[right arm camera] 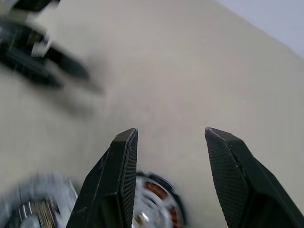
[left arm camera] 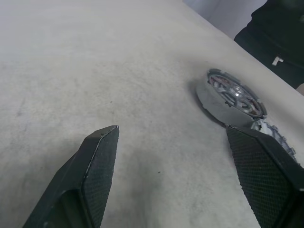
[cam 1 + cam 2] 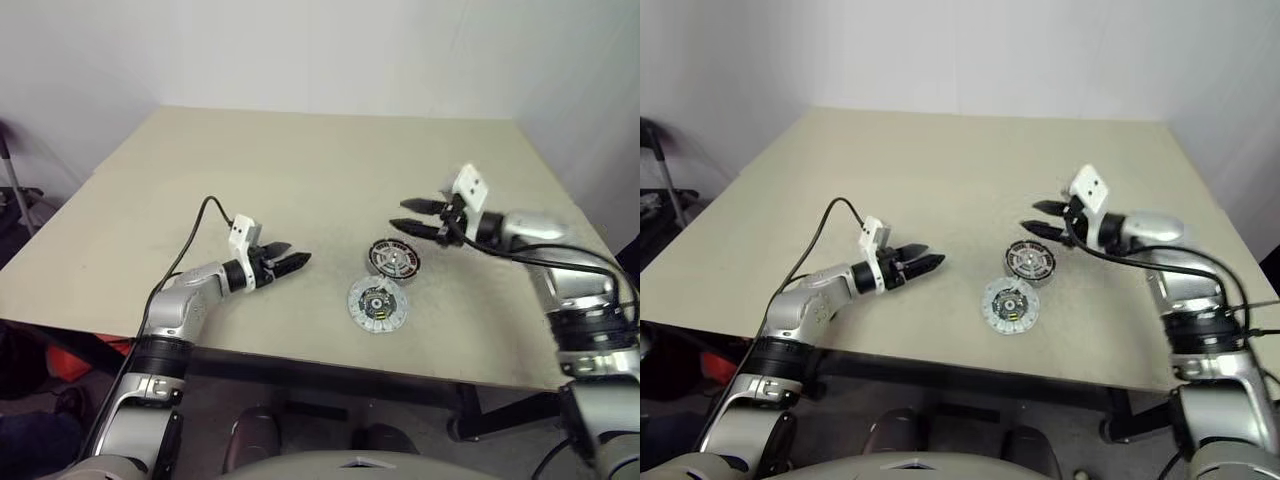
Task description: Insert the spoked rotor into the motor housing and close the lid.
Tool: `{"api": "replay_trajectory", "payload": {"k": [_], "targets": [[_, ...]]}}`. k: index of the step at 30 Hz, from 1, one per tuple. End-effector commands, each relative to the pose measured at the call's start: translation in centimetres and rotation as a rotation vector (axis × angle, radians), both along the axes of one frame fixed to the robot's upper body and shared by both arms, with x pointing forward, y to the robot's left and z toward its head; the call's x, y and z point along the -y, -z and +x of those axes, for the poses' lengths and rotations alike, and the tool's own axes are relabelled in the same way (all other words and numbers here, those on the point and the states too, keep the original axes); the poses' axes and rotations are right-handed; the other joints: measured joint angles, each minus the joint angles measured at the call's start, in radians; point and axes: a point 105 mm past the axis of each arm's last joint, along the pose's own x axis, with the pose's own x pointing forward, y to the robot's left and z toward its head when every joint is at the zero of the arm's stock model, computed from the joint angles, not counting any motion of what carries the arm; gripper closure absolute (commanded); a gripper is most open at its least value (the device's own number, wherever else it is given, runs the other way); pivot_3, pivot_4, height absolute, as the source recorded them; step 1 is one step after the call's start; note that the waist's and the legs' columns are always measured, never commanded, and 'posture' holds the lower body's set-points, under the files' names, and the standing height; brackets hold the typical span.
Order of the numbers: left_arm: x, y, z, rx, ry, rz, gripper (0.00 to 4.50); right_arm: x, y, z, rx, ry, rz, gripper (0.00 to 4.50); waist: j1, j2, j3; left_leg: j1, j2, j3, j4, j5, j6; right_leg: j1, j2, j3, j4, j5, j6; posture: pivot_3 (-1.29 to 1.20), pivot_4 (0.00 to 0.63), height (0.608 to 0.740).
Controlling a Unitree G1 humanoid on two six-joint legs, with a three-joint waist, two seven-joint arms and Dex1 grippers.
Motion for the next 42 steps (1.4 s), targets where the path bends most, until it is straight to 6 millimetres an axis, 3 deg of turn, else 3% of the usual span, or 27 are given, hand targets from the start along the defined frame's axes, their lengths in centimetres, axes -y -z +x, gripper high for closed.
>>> {"api": "replay_trajectory", "payload": {"k": [1,4,13,21,33,36,39,42], "targets": [[0.2,-1.3,0.5,0.055,0.000,-0.009,0.70,0.3,0.7,-1.3,0.040,-0.169,-0.254,2.21,-0.001,0.000,0.000,0.000,0.000,0.000,0.000,-0.001,0.001,0.000,0.000,0.000,0.000,0.000,0.000,0.00,0.000,0.740],[0.1,-1.2,0.4,0.056,-0.002,-0.009,0.70,1.0,2.2,-2.2,0.022,-0.257,-0.399,2.21,-0.003,0.000,0.000,-0.001,0.000,0.000,0.001,-0.002,0.004,-0.001,0.000,0.000,0.000,0.000,0.000,0.00,0.000,0.740],[-0.6,-1.2,0.3,0.058,-0.024,-0.001,0.70,-0.4,5.2,-3.7,-0.032,-0.354,-0.408,2.21,-0.006,0.000,0.000,0.001,0.001,0.000,0.003,-0.002,0.004,-0.001,0.000,0.000,0.003,0.000,0.000,0.00,0.000,0.740],[-0.6,-1.3,0.5,0.060,-0.028,0.003,0.70,0.5,7.2,-2.1,-0.026,-0.295,-0.477,2.21,-0.005,0.000,0.000,0.000,0.000,0.000,0.004,-0.002,0.004,-0.001,0.000,0.000,0.004,0.000,0.000,0.00,0.000,0.740],[-0.6,-1.2,0.6,0.054,-0.038,0.004,0.70,-0.5,6.6,-2.1,-0.023,-0.336,-0.478,2.21,-0.006,0.000,0.000,0.000,0.001,0.000,0.004,-0.002,0.004,-0.001,0.000,0.000,0.005,0.000,0.000,0.00,0.000,0.740],[-0.6,-1.1,0.7,0.055,-0.042,0.001,0.70,-0.4,7.0,-1.7,-0.026,-0.328,-0.502,2.82,-0.006,0.000,0.000,0.000,0.001,0.000,0.005,-0.002,0.004,-0.001,0.000,0.000,0.006,0.000,0.000,0.00,0.000,0.740],[-0.7,-1.4,0.8,0.061,-0.049,-0.009,0.70,-0.5,6.9,-1.3,-0.017,-0.318,-0.495,3.80,-0.006,0.000,0.000,0.001,0.001,0.000,0.005,-0.002,0.004,-0.001,0.000,0.000,0.007,0.000,0.000,0.00,0.000,0.740],[-0.8,-1.6,0.9,0.067,-0.052,-0.011,0.70,-0.3,7.0,-0.9,-0.013,-0.305,-0.495,3.80,-0.008,0.000,0.000,0.001,0.001,0.000,0.005,-0.002,0.004,-0.001,0.000,0.000,0.007,0.000,0.000,0.00,0.000,0.740]]}}
